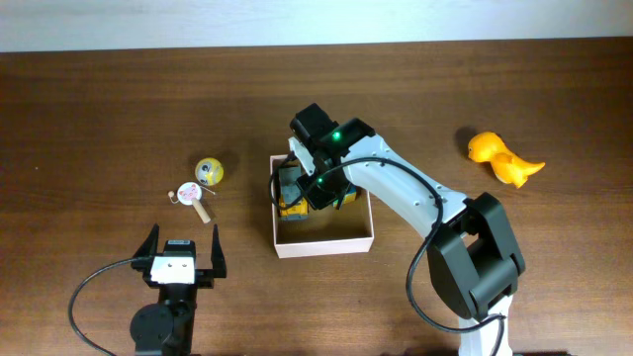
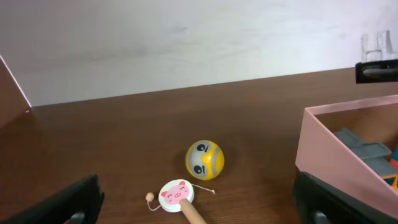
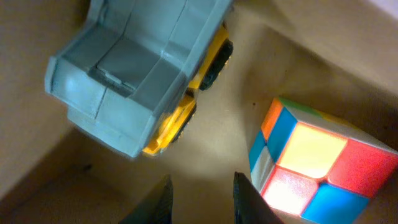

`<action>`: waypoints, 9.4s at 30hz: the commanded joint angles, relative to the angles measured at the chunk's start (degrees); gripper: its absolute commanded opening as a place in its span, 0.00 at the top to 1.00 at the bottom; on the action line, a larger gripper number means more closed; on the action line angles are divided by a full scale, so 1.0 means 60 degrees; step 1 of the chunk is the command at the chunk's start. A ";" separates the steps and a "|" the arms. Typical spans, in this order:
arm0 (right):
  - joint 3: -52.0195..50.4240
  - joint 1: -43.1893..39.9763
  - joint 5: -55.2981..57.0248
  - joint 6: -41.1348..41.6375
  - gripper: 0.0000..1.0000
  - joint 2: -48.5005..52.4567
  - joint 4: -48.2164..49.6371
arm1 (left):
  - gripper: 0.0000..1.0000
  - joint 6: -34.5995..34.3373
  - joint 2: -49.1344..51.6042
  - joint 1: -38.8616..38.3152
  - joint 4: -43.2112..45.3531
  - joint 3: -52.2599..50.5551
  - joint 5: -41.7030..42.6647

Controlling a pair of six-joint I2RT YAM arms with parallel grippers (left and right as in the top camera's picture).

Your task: Pack container

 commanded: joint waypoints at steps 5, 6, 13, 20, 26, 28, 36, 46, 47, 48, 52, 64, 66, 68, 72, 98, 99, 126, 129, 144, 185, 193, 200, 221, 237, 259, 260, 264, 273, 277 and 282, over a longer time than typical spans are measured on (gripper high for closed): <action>-0.1035 0.0044 -0.0084 -0.0543 0.73 0.0077 0.0780 | 0.01 0.0153 -0.0066 -0.0036 -0.0033 -0.0040 0.0109; -0.1049 0.0044 -0.0076 -0.0608 0.73 0.0084 0.0787 | 0.01 0.0153 -0.0066 -0.0036 -0.0033 -0.0040 0.0113; -0.1049 0.0044 0.0200 -0.0903 0.73 0.0087 0.1333 | 0.01 0.0153 -0.0066 -0.0036 -0.0033 -0.0040 0.0113; -0.1049 0.0040 0.0798 -0.1075 0.73 0.0087 0.1723 | 0.01 0.0153 -0.0066 -0.0036 -0.0033 -0.0040 0.0113; -0.1049 0.0033 0.1304 -0.1155 0.73 0.0087 0.1942 | 0.01 0.0153 -0.0066 -0.0036 -0.0033 -0.0040 0.0113; -0.1049 0.0025 0.1344 -0.1319 0.73 0.0087 0.2065 | 0.01 0.0153 -0.0066 -0.0036 -0.0033 -0.0040 0.0113; -0.1049 -0.0036 0.1701 -0.1566 0.73 0.0087 0.2415 | 0.01 0.0153 -0.0066 -0.0036 -0.0033 -0.0040 0.0113; -0.0721 -0.0200 0.0885 -0.1603 0.74 0.0087 0.1453 | 0.01 0.0153 -0.0066 -0.0036 -0.0033 -0.0040 0.0113; -0.0714 -0.0200 0.0885 -0.1606 0.74 0.0087 0.1453 | 0.01 0.0153 -0.0066 -0.0036 -0.0033 -0.0040 0.0109; -0.0707 -0.0200 0.0852 -0.1683 0.74 0.0087 0.1450 | 0.01 0.0153 -0.0066 -0.0036 -0.0033 -0.0040 0.0113; -0.0211 -0.0200 0.0415 -0.1894 0.74 0.0069 0.0889 | 0.01 0.0153 -0.0066 -0.0036 -0.0033 -0.0040 0.0113; 0.0284 -0.0200 -0.0266 -0.1996 0.83 0.0069 -0.1741 | 0.01 0.0153 -0.0066 -0.0036 -0.0033 -0.0040 0.0113; 0.0284 -0.0200 -0.0266 -0.1996 0.83 0.0069 -0.1949 | 0.01 0.0153 -0.0066 -0.0036 -0.0033 -0.0040 0.0109; 0.0270 -0.0200 -0.0204 -0.1996 0.83 0.0069 -0.2131 | 0.01 0.0153 -0.0066 -0.0036 -0.0033 -0.0040 0.0113; 0.0171 -0.0219 0.0229 -0.1989 0.83 0.0069 -0.2182 | 0.01 0.0153 -0.0066 -0.0036 -0.0033 -0.0040 0.0113; -0.0229 -0.0226 0.2969 -0.1996 0.84 0.0073 -0.0616 | 0.01 0.0153 -0.0066 -0.0036 -0.0033 -0.0040 0.0113; -0.0237 -0.0229 0.3060 -0.2004 0.84 0.0073 -0.0568 | 0.01 0.0153 -0.0066 -0.0036 -0.0033 -0.0040 0.0113; 0.0984 0.0106 0.0382 -0.2565 0.84 -0.0113 -0.2313 | 0.01 0.0153 -0.0066 -0.0036 -0.0033 -0.0040 0.0113; 0.0346 0.0098 0.0386 -0.2561 0.86 -0.0109 -0.2182 | 0.01 0.0153 -0.0066 -0.0036 -0.0033 -0.0040 0.0113; -0.1253 -0.0419 0.1501 -0.2310 0.88 -0.0109 -0.0667 | 0.01 0.0153 -0.0066 -0.0036 -0.0033 -0.0040 0.0113; -0.1249 0.0153 0.0463 -0.2528 0.87 -0.0109 0.1468 | 0.01 0.0153 -0.0066 -0.0036 -0.0033 -0.0040 0.0113; -0.1249 0.0153 0.1286 -0.2532 0.87 -0.0109 0.1953 | 0.01 0.0153 -0.0066 -0.0036 -0.0033 -0.0040 0.0113; -0.1253 0.0153 0.1807 -0.2528 0.87 -0.0109 0.2062 | 0.01 0.0153 -0.0066 -0.0036 -0.0033 -0.0040 0.0109; -0.1253 -0.0018 0.3308 -0.2532 0.87 -0.0109 0.2051 | 0.01 0.0153 -0.0066 -0.0036 -0.0033 -0.0040 0.0113; -0.1239 -0.0637 0.3177 -0.2532 0.85 -0.0109 0.1883 | 0.01 0.0153 -0.0066 -0.0036 -0.0033 -0.0040 0.0113; -0.0776 -0.0175 0.1494 -0.2597 0.81 -0.0109 0.1785 | 0.01 0.0153 -0.0066 -0.0036 -0.0033 -0.0040 0.0113; -0.0776 -0.0146 0.1497 -0.2601 0.81 -0.0109 0.1785 | 0.01 0.0153 -0.0066 -0.0036 -0.0033 -0.0040 0.0113; -0.0776 -0.0146 0.1537 -0.2601 0.81 -0.0109 0.1781 | 0.01 0.0153 -0.0066 -0.0036 -0.0033 -0.0040 0.0113; -0.0758 -0.0273 0.2368 -0.2586 0.81 -0.0109 0.1774 | 0.01 0.0153 -0.0066 -0.0036 -0.0033 -0.0040 0.0109; -0.0652 -0.0288 0.2546 -0.2568 0.70 -0.0109 0.1730 | 0.01 0.0153 -0.0066 -0.0036 -0.0033 -0.0040 0.0109; -0.0211 -0.0288 0.2546 -0.2565 0.66 -0.0109 0.1428 | 0.01 0.0153 -0.0066 -0.0036 -0.0033 -0.0040 0.0109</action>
